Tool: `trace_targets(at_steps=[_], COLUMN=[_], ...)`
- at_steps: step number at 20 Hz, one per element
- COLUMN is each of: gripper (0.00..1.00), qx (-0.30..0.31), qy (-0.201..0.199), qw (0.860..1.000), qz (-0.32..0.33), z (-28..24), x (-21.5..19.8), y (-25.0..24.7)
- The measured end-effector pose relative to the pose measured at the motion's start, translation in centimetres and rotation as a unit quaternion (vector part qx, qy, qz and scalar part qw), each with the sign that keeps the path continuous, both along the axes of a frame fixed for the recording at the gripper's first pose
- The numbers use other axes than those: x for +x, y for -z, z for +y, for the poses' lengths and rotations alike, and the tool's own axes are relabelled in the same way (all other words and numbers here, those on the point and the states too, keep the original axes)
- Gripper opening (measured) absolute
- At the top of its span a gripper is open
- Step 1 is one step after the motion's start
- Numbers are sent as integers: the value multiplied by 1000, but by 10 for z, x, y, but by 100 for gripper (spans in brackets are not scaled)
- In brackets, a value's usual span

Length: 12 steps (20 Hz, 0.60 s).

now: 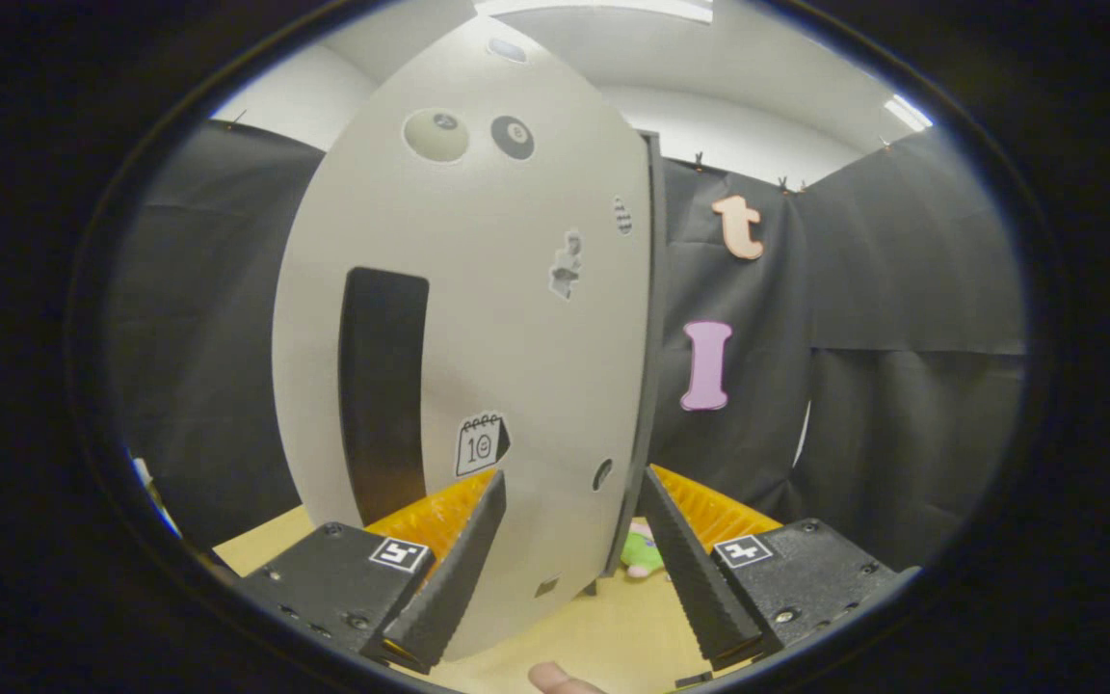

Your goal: Open the shoe cabinet door, grab the shoes and put them into the shoe cabinet, then close the shoe cabinet door.

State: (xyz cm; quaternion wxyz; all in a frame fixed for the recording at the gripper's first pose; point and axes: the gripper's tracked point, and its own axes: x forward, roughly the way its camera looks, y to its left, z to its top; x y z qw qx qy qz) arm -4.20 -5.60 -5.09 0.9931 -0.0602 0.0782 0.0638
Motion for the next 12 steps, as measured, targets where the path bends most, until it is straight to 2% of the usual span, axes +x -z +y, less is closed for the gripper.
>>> trace_targets(at_steps=[5, 7, 9, 12], gripper=[95, 99, 99, 99], qx=[-18, -5, 11, 21], qy=[-13, -24, -26, -5], qw=[1000, 999, 999, 1000], qz=[17, 32, 34, 10], z=[60, 81, 88, 81], x=[27, 27, 22, 20], y=[34, 49, 51, 44])
